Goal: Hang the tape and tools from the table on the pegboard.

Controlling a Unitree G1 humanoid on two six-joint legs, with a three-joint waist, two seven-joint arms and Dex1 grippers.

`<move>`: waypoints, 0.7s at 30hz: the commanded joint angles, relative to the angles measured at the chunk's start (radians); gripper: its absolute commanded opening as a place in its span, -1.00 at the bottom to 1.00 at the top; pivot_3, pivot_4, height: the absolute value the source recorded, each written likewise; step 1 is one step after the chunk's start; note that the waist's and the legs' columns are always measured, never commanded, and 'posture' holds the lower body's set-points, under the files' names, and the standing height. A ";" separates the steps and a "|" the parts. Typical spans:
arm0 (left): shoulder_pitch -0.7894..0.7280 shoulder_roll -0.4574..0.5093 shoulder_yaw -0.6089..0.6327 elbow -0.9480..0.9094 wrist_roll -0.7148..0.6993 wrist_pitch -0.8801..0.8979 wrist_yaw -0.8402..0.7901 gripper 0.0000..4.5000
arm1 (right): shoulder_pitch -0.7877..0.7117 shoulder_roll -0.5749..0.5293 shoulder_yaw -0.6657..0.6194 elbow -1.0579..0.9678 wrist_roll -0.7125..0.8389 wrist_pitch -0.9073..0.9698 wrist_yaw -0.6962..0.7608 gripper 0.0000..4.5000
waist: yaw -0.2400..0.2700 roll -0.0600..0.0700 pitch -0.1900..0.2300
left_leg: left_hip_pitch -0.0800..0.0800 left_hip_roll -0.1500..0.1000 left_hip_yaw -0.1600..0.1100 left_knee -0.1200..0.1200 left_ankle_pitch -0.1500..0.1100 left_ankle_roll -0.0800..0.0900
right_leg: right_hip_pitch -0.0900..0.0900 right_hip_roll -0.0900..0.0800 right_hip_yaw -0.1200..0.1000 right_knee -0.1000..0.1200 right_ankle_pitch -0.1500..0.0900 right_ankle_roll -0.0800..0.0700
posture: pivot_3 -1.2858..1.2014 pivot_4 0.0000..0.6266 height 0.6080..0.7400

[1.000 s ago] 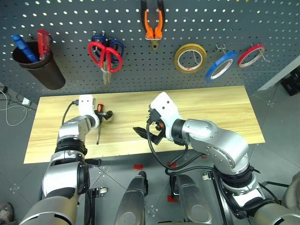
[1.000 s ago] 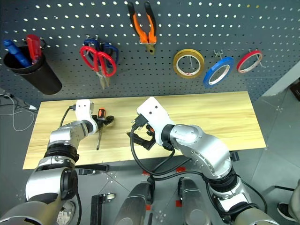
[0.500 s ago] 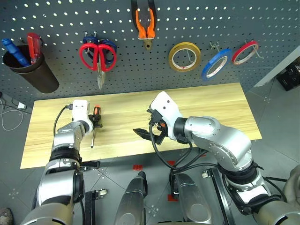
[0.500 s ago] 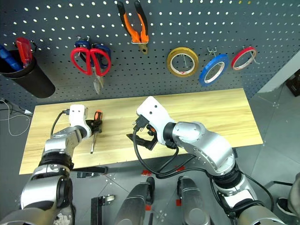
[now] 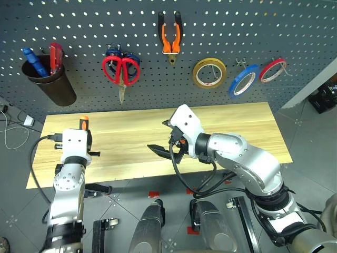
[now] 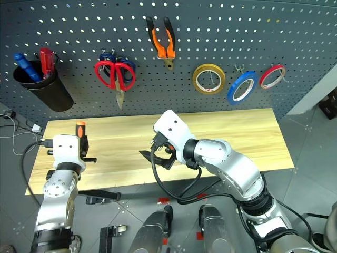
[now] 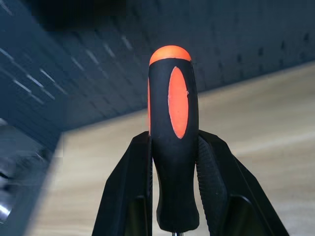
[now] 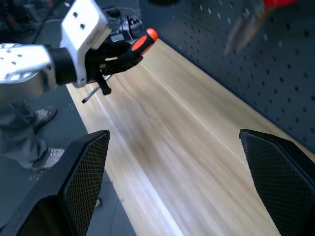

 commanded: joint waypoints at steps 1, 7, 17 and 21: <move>0.001 -0.001 0.047 -0.183 0.027 -0.026 0.045 -0.61 | -0.026 0.016 -0.028 -0.041 0.004 -0.011 -0.007 1.00 | 0.005 0.000 -0.002 | 0.000 0.000 -0.001 0.000 -0.001 0.002 | 0.000 0.001 -0.001 0.000 0.001 0.000 | -0.02 -0.26 1.00; -0.177 0.070 0.102 -0.238 -0.013 0.024 0.026 -0.61 | -0.061 0.056 -0.080 -0.038 0.014 0.035 -0.048 1.00 | 0.021 0.000 -0.006 | 0.001 0.001 -0.001 0.002 0.002 0.001 | 0.001 0.002 -0.001 0.000 0.006 -0.001 | -0.01 -0.26 1.00; -0.747 0.199 0.123 0.189 -0.199 -0.025 -0.095 -0.61 | -0.137 0.148 -0.149 -0.023 0.028 0.128 -0.116 1.00 | 0.010 -0.002 -0.022 | 0.001 0.001 0.001 0.002 0.006 -0.004 | 0.002 0.003 0.000 0.000 0.008 -0.001 | -0.04 -0.30 1.00; -0.834 0.246 0.107 0.329 -0.182 -0.120 -0.115 -0.61 | -0.140 0.151 -0.145 -0.028 0.019 0.137 -0.128 1.00 | -0.005 -0.002 -0.022 | 0.001 0.001 0.001 0.001 0.006 -0.004 | 0.000 0.003 0.001 0.000 0.008 -0.001 | -0.05 -0.32 1.00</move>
